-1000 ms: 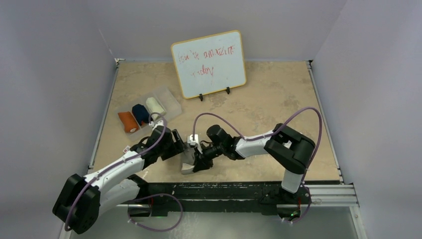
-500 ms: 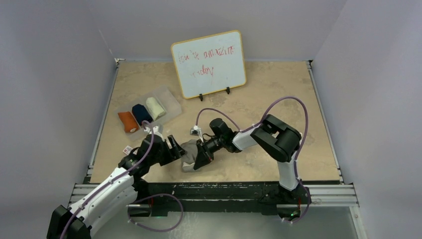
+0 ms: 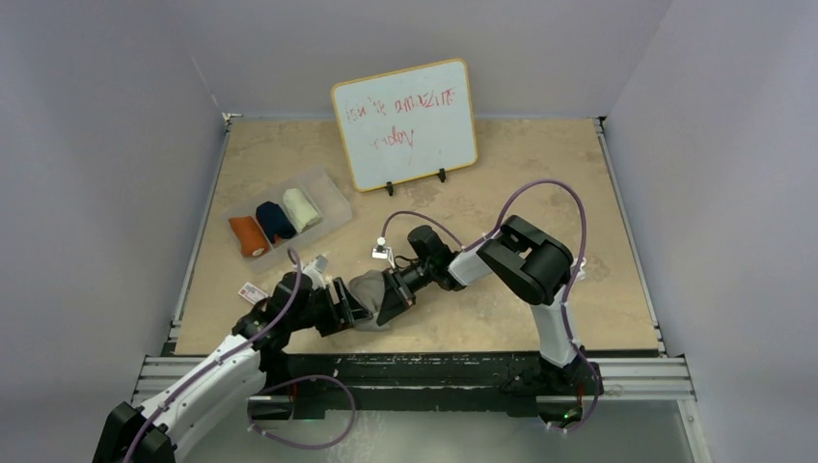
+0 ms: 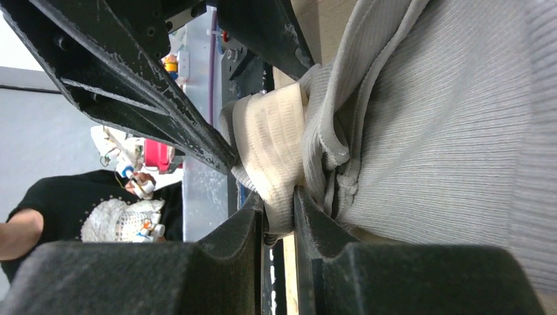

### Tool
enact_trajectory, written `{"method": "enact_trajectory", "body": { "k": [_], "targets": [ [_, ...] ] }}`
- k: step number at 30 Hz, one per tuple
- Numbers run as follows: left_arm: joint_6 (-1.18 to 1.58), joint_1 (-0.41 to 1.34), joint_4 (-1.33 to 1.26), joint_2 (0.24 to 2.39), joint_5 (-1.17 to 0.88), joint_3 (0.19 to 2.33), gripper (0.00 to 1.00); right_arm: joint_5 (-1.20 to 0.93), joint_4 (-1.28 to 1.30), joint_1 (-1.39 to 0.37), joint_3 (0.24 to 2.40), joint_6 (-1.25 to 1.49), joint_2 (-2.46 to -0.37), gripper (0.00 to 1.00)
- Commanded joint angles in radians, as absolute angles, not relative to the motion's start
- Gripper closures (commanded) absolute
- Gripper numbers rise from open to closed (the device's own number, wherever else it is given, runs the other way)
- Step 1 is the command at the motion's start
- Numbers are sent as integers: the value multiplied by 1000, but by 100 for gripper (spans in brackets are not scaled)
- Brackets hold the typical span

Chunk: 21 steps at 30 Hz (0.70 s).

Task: Roll the underwear
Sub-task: Roll the underwear to the center of the board.

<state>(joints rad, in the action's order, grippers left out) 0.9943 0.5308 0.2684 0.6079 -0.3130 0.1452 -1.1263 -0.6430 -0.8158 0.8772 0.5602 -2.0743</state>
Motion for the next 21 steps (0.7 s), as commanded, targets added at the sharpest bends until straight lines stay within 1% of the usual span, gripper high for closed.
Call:
{"method": "enact_trajectory", "body": {
  "k": [1, 6, 9, 11, 17, 19, 21],
  "targets": [
    [1071, 529, 161, 553, -377, 89, 32, -1078, -595, -800, 871, 598, -2118, 88],
    [1038, 528, 153, 506, -392, 82, 31, -1082, -600, -791, 874, 613, -2131, 88],
    [1003, 529, 148, 519, -412, 84, 32, -1094, -614, -787, 877, 627, -2138, 87],
    [994, 528, 157, 545, -398, 84, 36, -1098, -618, -783, 879, 633, -2138, 87],
    [1022, 528, 189, 646, -272, 92, 52, -1099, -605, -781, 887, 620, -2125, 84],
    [1039, 529, 175, 672, -242, 91, 55, -1094, -603, -781, 884, 611, -2110, 80],
    [1054, 529, 162, 696, -220, 91, 58, -1095, -606, -781, 880, 598, -2093, 71]
  ]
}}
